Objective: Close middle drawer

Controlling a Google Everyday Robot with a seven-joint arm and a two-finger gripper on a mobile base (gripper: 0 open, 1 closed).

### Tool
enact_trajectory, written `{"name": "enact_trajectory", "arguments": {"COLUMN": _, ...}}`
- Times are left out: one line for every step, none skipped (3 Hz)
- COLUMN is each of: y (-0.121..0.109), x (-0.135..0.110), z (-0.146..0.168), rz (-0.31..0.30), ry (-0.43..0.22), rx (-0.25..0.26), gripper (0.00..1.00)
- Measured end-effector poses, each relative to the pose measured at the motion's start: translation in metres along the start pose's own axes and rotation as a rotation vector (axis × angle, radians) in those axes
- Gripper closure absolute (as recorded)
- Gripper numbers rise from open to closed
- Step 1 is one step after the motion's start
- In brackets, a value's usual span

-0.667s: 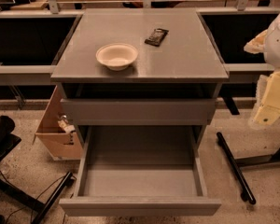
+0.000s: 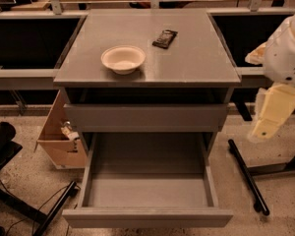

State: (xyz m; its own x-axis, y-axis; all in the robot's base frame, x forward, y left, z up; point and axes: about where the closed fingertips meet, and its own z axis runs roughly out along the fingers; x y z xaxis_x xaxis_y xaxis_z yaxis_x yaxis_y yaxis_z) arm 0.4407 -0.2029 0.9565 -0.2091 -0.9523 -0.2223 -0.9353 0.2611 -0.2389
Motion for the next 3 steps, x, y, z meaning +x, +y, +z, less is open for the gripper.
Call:
{"name": "enact_trajectory", "arguments": {"y": 0.022, "x": -0.016, "z": 0.035, "rz": -0.022, "ry": -0.012, "rx": -0.004, "gripper": 0.00}}
{"name": "enact_trajectory", "arguments": {"y": 0.048, "x": -0.032, "z": 0.078, "rz": -0.059, "ry": -0.022, "rx": -0.002, "gripper": 0.00}}
{"name": "enact_trajectory", "arguments": {"y": 0.074, "x": -0.037, "z": 0.118, "rz": -0.064, "ry": -0.046, "rx": 0.005, "gripper": 0.00}}
